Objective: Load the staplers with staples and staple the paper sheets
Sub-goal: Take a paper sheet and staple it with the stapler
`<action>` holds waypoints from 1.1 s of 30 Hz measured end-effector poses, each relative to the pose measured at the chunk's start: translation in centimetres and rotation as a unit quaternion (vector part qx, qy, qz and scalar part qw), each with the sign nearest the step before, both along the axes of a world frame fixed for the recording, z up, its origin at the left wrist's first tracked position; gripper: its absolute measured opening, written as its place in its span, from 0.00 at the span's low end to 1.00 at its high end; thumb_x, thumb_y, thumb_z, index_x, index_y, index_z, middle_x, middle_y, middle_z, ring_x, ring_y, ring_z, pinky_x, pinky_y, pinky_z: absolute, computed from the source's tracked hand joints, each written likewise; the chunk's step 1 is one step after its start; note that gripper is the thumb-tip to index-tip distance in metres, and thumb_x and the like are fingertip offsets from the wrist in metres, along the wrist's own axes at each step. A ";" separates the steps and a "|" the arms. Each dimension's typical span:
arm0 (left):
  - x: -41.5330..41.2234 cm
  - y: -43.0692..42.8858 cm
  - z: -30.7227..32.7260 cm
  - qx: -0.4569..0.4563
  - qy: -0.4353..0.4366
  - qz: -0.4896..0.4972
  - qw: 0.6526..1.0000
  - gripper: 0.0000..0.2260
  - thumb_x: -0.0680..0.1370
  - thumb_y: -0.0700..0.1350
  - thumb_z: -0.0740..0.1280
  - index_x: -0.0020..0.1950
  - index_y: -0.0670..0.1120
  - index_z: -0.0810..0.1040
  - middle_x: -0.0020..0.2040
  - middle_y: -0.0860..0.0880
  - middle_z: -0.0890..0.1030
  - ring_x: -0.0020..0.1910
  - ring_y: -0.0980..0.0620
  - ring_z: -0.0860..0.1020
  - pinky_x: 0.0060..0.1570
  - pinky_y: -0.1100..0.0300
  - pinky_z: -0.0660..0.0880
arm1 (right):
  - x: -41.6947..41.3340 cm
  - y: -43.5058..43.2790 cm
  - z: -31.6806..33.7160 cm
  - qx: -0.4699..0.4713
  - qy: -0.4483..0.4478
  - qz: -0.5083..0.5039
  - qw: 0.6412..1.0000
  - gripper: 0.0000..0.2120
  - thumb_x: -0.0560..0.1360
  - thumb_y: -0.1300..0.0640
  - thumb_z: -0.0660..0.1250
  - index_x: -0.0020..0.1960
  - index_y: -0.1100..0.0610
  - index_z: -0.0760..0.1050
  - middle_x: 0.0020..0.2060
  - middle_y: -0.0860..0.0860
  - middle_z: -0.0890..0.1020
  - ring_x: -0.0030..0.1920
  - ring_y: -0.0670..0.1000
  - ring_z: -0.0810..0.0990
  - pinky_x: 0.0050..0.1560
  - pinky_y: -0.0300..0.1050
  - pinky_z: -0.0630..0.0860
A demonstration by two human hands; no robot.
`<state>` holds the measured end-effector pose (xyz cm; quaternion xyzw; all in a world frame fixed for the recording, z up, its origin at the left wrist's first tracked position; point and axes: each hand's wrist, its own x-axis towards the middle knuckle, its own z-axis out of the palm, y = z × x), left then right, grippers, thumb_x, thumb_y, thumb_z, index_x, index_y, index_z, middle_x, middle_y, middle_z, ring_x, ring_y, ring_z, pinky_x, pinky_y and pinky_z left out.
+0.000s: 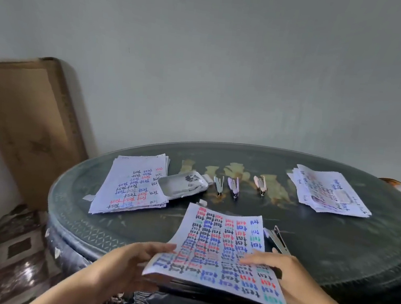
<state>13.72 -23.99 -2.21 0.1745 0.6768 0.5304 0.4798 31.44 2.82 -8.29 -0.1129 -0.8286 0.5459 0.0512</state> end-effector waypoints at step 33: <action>-2.4 9.4 -8.9 -0.191 0.492 0.130 0.839 0.16 0.76 0.55 0.65 0.56 0.48 0.65 0.57 0.48 0.73 0.47 0.48 0.78 0.45 0.51 0.76 | -4.7 0.5 -4.8 0.440 -0.094 -0.250 0.857 0.15 0.80 0.51 0.57 0.62 0.49 0.77 0.74 0.55 0.64 0.63 0.51 0.76 0.53 0.45 0.76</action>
